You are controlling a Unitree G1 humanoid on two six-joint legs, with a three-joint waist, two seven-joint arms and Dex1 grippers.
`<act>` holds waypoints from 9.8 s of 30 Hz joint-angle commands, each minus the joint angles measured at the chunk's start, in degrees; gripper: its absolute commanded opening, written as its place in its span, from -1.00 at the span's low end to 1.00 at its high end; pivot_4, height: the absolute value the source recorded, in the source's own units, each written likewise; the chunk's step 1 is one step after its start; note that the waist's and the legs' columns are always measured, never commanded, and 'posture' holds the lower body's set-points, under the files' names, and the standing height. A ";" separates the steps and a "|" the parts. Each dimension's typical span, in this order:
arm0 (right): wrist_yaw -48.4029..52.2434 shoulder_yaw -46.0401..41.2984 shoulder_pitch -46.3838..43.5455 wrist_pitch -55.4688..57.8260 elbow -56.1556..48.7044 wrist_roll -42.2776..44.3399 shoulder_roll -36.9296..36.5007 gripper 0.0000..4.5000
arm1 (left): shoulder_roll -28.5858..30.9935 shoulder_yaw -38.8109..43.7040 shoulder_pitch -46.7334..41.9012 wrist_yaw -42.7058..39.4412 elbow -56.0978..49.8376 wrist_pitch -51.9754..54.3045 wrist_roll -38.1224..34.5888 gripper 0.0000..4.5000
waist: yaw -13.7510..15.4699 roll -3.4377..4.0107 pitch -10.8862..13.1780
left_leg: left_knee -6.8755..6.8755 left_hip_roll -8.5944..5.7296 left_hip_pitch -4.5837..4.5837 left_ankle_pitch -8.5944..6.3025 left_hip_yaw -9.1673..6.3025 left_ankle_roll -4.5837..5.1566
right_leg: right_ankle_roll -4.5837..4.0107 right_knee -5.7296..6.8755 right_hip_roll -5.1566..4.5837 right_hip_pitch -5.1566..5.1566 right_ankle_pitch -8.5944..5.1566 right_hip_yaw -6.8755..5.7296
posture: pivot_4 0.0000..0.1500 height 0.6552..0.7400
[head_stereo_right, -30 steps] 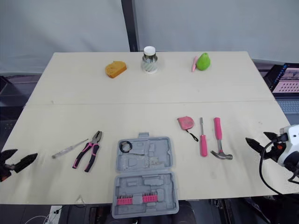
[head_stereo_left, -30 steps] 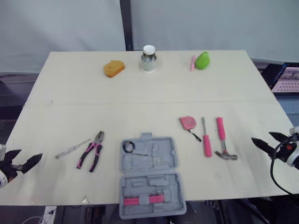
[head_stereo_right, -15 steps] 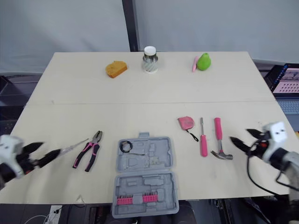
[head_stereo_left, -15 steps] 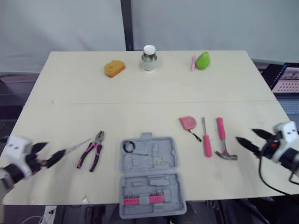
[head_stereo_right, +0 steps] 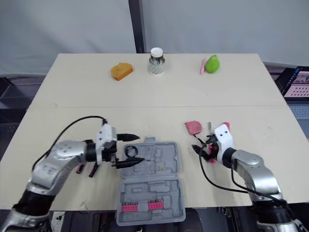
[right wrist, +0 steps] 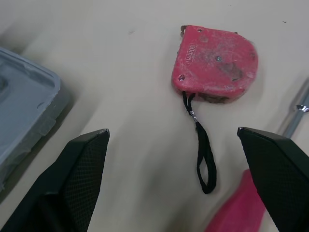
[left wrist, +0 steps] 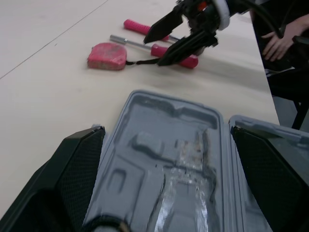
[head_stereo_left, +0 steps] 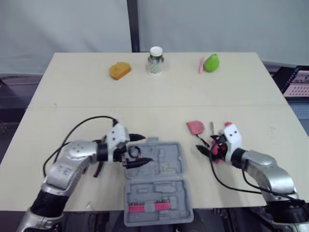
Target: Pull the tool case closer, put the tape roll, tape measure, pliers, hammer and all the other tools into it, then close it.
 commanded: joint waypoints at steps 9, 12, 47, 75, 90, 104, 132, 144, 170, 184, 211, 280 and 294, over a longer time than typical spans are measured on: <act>-4.25 2.05 -5.52 0.65 5.58 -4.58 5.48 1.00 | -4.25 -1.99 -2.00 1.68 0.36 -3.59 2.71 0.99 | -0.22 0.00 0.00 | 0.03 0.00 -0.01 0.00 -0.02 0.00 | 0.00 0.01 0.00 0.00 0.00 0.00 | 1.00 1.00; -5.31 1.95 -6.64 1.22 6.90 -5.31 6.50 0.63 | -4.77 -2.04 -2.45 2.08 0.14 -3.25 3.01 1.00 | -0.31 0.00 0.00 | 0.04 0.00 -0.01 0.00 -0.03 0.00 | 0.00 0.02 0.00 0.01 0.00 0.00 | 1.00 1.00; -14.14 -5.78 37.75 21.75 -39.08 5.16 14.52 -0.98 | 1.71 -5.46 -0.86 -14.04 6.51 -13.73 4.62 1.00 | 0.37 0.08 -0.05 | 0.01 -0.03 0.05 0.00 0.03 0.01 | 0.00 0.04 0.01 0.01 0.00 0.16 | 1.00 1.00; 22.76 -14.25 31.36 0.28 -29.25 11.33 -17.78 0.94 | 1.17 -5.45 5.06 -13.45 3.03 -22.74 6.29 1.00 | 0.43 0.10 -0.06 | 0.07 -0.01 0.07 -0.04 0.07 0.09 | 0.00 -0.02 0.02 0.06 0.00 0.18 | 1.00 1.00; 45.48 9.87 2.13 -49.32 11.72 -9.34 -18.23 0.94 | 1.53 -6.11 11.10 -11.68 -0.99 -33.19 9.08 1.00 | 0.35 0.02 -0.04 | 0.17 0.04 0.02 -0.07 0.10 0.14 | 0.03 -0.19 0.00 0.18 0.02 0.00 | 1.00 1.00; 43.08 14.41 -2.30 -53.11 19.76 -14.52 -13.68 0.94 | 1.82 -5.94 9.40 -9.28 -2.08 -31.02 9.47 1.00 | 0.44 0.04 -0.05 | 0.19 0.04 0.02 -0.07 0.06 0.14 | 0.03 -0.17 0.01 0.19 0.02 -0.02 | 1.00 1.00; 38.32 20.84 -25.02 11.88 -27.52 -6.01 -24.29 0.30 | -0.58 2.67 16.29 5.96 -0.94 -25.72 11.17 1.00 | 0.30 0.18 0.00 | 0.18 0.11 -0.02 -0.09 0.06 0.12 | 0.02 -0.16 0.06 0.07 0.01 0.05 | 1.00 1.00; 32.68 47.16 -40.80 21.27 -15.27 -24.96 -15.24 0.30 | -5.05 1.27 14.80 5.64 7.93 -33.37 11.80 1.00 | -0.11 0.16 -0.01 | 0.26 -0.05 -0.22 -0.08 -0.20 0.11 | 0.02 -0.02 0.02 -0.06 0.01 0.02 | 1.00 1.00; 31.92 51.33 -40.64 15.32 -8.10 -34.77 -4.94 0.30 | -5.77 1.59 13.28 6.06 7.88 -33.20 11.24 1.00 | -1.26 0.16 -0.01 | 0.22 -0.05 -0.21 -0.08 -0.29 0.10 | 0.02 0.06 0.02 -0.09 0.01 -0.03 | 1.00 1.00; 33.08 51.15 -39.21 12.77 -6.78 -36.94 -3.44 0.30 | -5.99 1.65 13.38 6.89 5.31 -30.66 11.37 1.00 | -1.31 0.16 -0.01 | 0.21 -0.04 -0.21 -0.08 -0.28 0.10 | 0.02 0.07 0.02 -0.10 0.01 -0.04 | 1.00 1.00; 36.60 43.98 -37.52 15.92 -15.47 -35.20 -6.06 0.98 | -6.29 1.20 13.23 7.10 3.41 -28.64 11.10 1.00 | -1.20 0.16 -0.01 | 0.21 -0.05 -0.21 -0.08 -0.29 0.10 | 0.02 0.07 0.02 -0.09 0.01 -0.02 | 1.00 1.00; 27.99 20.80 -13.60 -43.59 42.64 -18.22 11.45 -0.18 | -2.31 4.25 11.18 5.67 0.57 -23.88 10.15 1.00 | -1.72 -0.33 -1.25 | -0.17 0.25 1.02 -0.17 -0.28 -0.05 | 0.00 -0.48 0.27 1.20 0.00 -0.18 | 1.00 1.00; 31.97 16.76 -12.79 -35.37 30.51 -9.91 11.32 -0.18 | -2.33 6.05 11.74 7.08 0.20 -20.52 8.49 1.00 | -1.86 0.34 -1.71 | -0.15 0.91 1.21 -0.42 -0.41 -0.41 | -0.11 -1.52 1.07 1.95 -0.06 -0.01 | 1.00 1.00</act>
